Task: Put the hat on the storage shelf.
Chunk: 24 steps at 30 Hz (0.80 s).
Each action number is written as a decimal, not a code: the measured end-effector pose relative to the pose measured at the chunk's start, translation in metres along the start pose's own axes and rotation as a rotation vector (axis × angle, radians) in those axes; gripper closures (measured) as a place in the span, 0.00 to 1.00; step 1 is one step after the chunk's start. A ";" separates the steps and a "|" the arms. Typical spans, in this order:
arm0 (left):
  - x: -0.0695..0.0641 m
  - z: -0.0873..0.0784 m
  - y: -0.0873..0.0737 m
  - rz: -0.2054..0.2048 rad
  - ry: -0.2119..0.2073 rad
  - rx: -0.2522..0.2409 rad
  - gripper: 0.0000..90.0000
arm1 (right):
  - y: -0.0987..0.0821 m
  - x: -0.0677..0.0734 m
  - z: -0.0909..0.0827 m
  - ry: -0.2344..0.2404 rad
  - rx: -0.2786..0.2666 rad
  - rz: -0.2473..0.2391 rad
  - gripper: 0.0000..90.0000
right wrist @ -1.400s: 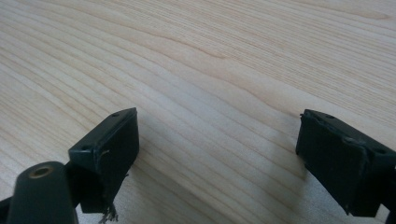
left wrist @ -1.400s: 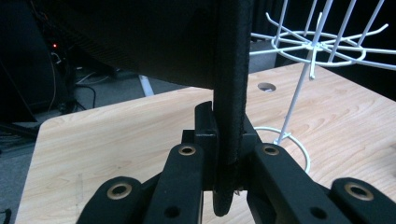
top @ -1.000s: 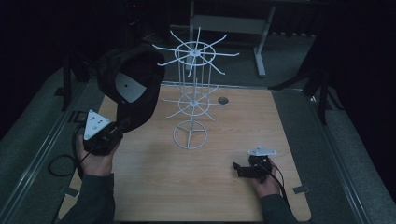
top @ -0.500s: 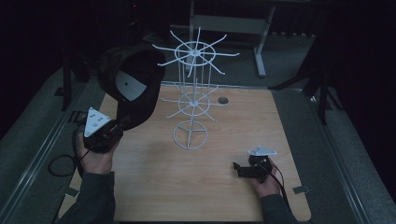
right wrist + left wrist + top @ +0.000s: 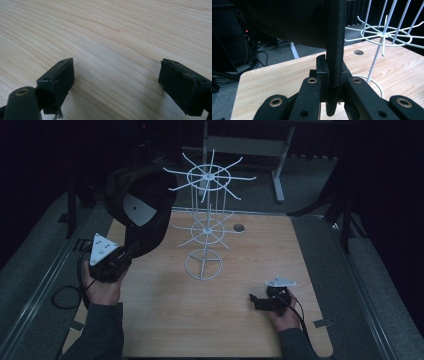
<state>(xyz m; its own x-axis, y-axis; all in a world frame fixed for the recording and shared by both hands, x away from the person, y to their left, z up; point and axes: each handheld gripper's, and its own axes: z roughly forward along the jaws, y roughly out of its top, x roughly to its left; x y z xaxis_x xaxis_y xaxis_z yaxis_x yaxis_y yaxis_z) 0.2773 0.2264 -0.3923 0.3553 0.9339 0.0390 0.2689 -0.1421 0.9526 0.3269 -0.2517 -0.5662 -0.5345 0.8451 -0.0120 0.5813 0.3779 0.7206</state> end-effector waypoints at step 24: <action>-0.007 -0.004 0.009 0.037 0.016 -0.030 0.96 | 0.000 0.000 0.000 0.000 -0.002 0.000 0.15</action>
<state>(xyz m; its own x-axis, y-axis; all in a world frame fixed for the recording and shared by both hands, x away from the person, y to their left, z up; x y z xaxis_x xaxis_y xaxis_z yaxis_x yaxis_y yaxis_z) 0.2737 0.2199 -0.3833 0.3502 0.9333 0.0789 0.2291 -0.1671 0.9590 0.3271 -0.2516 -0.5663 -0.5344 0.8451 -0.0120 0.5803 0.3772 0.7218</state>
